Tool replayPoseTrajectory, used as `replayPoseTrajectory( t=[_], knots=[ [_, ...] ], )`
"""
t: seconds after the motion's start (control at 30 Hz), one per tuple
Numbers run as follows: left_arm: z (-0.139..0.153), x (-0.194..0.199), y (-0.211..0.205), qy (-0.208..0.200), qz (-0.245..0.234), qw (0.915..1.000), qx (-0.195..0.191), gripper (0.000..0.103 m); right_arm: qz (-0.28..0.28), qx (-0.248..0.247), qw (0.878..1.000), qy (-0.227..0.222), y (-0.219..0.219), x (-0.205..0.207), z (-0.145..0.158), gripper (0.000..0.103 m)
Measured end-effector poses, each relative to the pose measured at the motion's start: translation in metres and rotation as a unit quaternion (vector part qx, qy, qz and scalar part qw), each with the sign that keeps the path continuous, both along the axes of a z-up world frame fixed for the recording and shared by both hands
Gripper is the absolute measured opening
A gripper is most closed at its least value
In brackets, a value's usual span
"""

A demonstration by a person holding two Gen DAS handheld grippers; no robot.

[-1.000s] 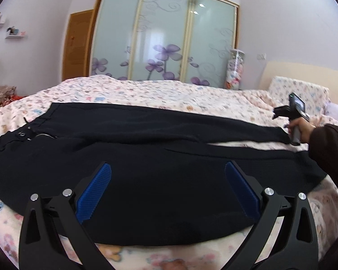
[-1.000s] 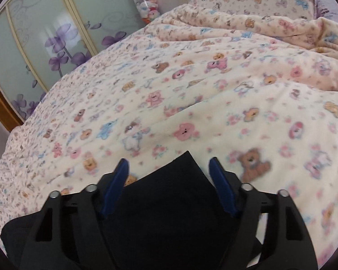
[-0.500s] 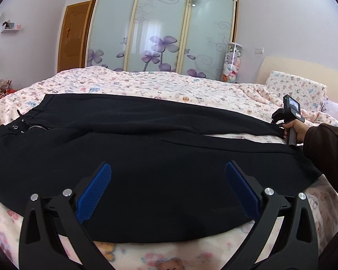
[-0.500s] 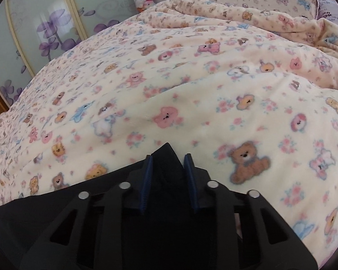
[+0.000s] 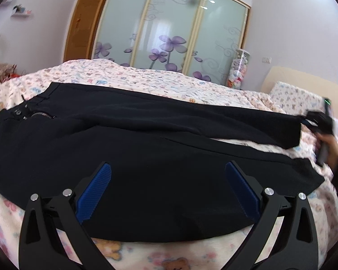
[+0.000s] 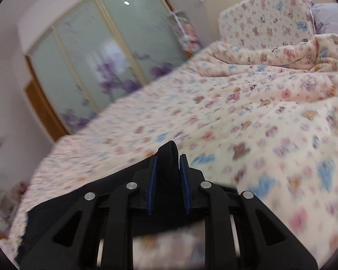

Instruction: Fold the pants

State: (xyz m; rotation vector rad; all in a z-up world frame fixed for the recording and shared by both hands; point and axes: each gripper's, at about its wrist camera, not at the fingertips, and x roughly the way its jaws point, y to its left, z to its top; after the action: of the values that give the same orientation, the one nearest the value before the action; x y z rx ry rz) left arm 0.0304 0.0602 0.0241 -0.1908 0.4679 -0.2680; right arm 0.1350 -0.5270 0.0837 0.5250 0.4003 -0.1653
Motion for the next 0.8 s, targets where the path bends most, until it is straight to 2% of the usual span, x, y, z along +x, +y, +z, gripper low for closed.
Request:
replayPoseTrajectory(
  t=[0.13, 0.23, 0.27, 0.37, 0.43, 0.47, 0.5, 0.53, 0.57, 0.63, 0.67, 0.73, 0.8],
  knots=[
    [0.001, -0.005, 0.011, -0.005, 0.021, 0.9994, -0.027, 0.101, 0.025, 0.039, 0.998, -0.029, 0.025, -0.094, -0.014, 0.021],
    [0.003, -0.013, 0.02, -0.019, 0.037, 0.9981, -0.045, 0.101, 0.031, 0.059, 0.998, -0.021, 0.041, -0.15, -0.038, 0.021],
    [0.003, -0.016, 0.024, -0.026, 0.044, 0.9974, -0.051, 0.101, 0.027, 0.057, 0.998, -0.003, 0.049, -0.166, -0.051, 0.021],
    [0.006, -0.021, 0.028, -0.035, 0.06, 0.9959, -0.058, 0.101, 0.036, 0.049, 0.996, 0.067, 0.063, -0.18, -0.08, 0.021],
    [0.006, -0.021, 0.03, -0.034, 0.067, 0.9955, -0.058, 0.101, 0.037, 0.041, 0.994, 0.095, 0.068, -0.182, -0.084, 0.023],
    [0.006, -0.022, 0.03, -0.033, 0.07, 0.9953, -0.058, 0.101, 0.033, 0.037, 0.994, 0.101, 0.07, -0.186, -0.08, 0.029],
    [0.006, -0.022, 0.03, -0.029, 0.076, 0.995, -0.058, 0.101, 0.024, 0.036, 0.994, 0.103, 0.071, -0.191, -0.074, 0.046],
    [0.006, -0.021, 0.031, -0.026, 0.078, 0.9948, -0.06, 0.101, 0.017, 0.038, 0.994, 0.099, 0.071, -0.195, -0.068, 0.068],
    [0.005, -0.021, 0.031, -0.023, 0.078, 0.9947, -0.062, 0.101, 0.012, 0.05, 0.995, 0.081, 0.069, -0.201, -0.06, 0.072],
    [0.003, -0.02, 0.031, -0.015, 0.079, 0.9945, -0.067, 0.101, 0.022, 0.093, 0.995, 0.041, 0.067, -0.209, -0.047, 0.07],
    [0.003, -0.019, 0.031, -0.012, 0.08, 0.9945, -0.066, 0.101, 0.036, 0.139, 0.989, 0.025, 0.067, -0.208, -0.043, 0.067],
    [0.002, -0.016, 0.031, -0.002, 0.083, 0.9944, -0.066, 0.101, 0.062, 0.219, 0.973, 0.022, 0.072, -0.197, -0.046, 0.06],
    [0.0, -0.013, 0.033, 0.004, 0.084, 0.9944, -0.065, 0.101, 0.08, 0.291, 0.953, 0.038, 0.083, -0.179, -0.057, 0.057]
  ],
)
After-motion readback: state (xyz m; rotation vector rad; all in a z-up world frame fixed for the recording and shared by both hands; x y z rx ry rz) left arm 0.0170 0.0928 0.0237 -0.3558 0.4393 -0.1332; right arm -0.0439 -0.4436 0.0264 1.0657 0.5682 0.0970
